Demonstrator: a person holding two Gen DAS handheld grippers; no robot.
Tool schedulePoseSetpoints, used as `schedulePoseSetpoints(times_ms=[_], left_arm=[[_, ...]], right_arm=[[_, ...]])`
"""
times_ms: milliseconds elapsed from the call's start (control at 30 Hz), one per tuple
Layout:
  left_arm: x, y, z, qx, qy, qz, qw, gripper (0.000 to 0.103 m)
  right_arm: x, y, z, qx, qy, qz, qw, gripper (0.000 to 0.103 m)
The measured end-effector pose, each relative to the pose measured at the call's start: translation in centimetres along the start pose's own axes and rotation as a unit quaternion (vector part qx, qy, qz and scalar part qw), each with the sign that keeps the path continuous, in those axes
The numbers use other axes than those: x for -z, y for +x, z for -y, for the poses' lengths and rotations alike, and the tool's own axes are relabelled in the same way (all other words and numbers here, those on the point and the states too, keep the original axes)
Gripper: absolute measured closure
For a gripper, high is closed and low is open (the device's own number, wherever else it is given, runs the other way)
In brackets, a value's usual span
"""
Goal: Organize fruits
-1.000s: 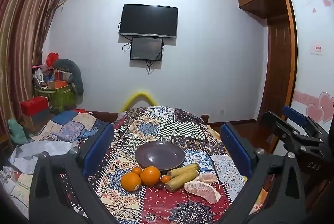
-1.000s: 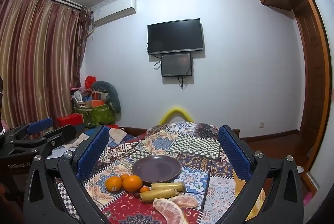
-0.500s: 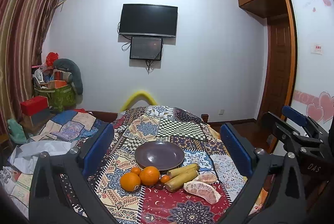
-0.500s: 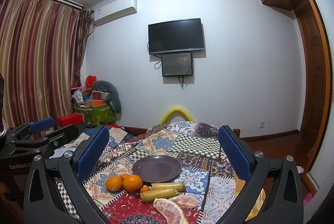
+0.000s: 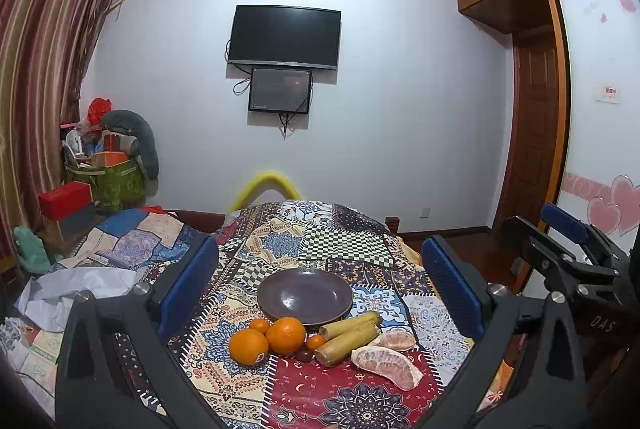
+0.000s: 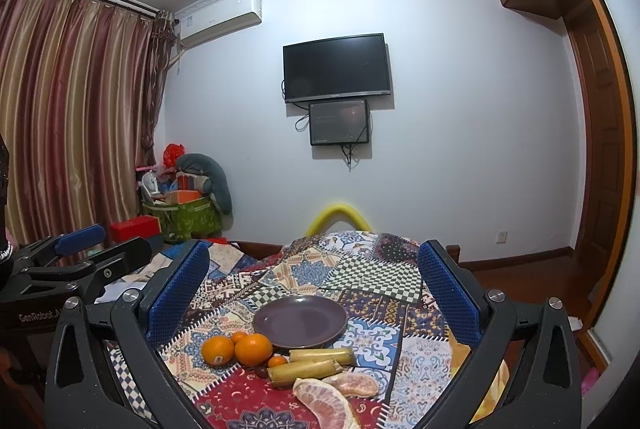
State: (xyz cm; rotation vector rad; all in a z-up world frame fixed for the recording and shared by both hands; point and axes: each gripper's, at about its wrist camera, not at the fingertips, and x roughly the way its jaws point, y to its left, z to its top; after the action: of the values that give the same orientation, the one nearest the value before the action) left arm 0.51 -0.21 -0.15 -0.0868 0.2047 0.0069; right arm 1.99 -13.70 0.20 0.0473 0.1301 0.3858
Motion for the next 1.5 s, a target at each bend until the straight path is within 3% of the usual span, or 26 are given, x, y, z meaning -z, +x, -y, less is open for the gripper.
schedulePoseSetpoints(times_ms=[1133, 1400, 1500], left_arm=[[0.1, 0.1, 0.0, 0.001, 0.001, -0.001, 1.0, 0.0], [0.4, 0.6, 0.0, 0.003, 0.006, -0.009, 0.9999, 0.0], [0.6, 1.2, -0.1, 0.002, 0.006, -0.021, 0.9998, 0.006]], right_arm=[[0.2, -0.1, 0.3, 0.001, 0.001, -0.003, 1.0, 0.0], [0.6, 0.8, 0.4, -0.005, -0.002, -0.033, 0.999, 0.0], [1.2, 1.4, 0.6, -0.003, -0.006, -0.047, 0.999, 0.0]])
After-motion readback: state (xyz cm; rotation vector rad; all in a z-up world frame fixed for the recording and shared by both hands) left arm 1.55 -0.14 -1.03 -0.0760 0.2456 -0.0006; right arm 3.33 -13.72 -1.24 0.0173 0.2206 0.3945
